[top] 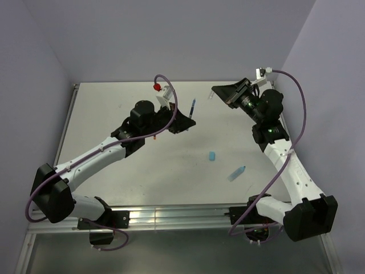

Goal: Insert the pens into the pen caps

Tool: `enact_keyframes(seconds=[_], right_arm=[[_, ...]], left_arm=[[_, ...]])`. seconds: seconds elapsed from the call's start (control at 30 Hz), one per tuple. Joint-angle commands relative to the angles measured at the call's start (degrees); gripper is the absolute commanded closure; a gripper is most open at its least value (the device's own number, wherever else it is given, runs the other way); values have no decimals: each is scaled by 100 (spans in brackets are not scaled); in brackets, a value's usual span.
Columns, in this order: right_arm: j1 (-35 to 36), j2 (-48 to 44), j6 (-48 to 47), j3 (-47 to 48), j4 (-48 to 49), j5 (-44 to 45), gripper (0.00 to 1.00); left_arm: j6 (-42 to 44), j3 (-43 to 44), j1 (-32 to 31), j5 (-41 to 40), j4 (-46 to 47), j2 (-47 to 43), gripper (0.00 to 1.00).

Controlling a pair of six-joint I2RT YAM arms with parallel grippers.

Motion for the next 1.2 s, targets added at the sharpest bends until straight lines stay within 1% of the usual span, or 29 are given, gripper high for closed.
enact_keyframes(seconds=[0.0,0.07,0.17,0.27,0.53,1.17], right_arm=[[29,-364,347,-292,811,110,100],[37,-426,338,-328,855,119,100],[99,-523,312,-477,1013,215,100],[213,-497,154,-407,864,330,100],[362,-339,-48,-355,698,409,100],[723,-101,-347,-91,293,479,100]], left_arm=[[-151,-226,-58,-237,822,-60,100],[-55,-420,-102,-289,875,-148,100],[217,-473,-199,-421,788,-262,100],[306,-526,-278,-448,770,-272,100],[693,-394,-603,-650,551,-227,100],[974,-271,-753,-817,295,-377,100]])
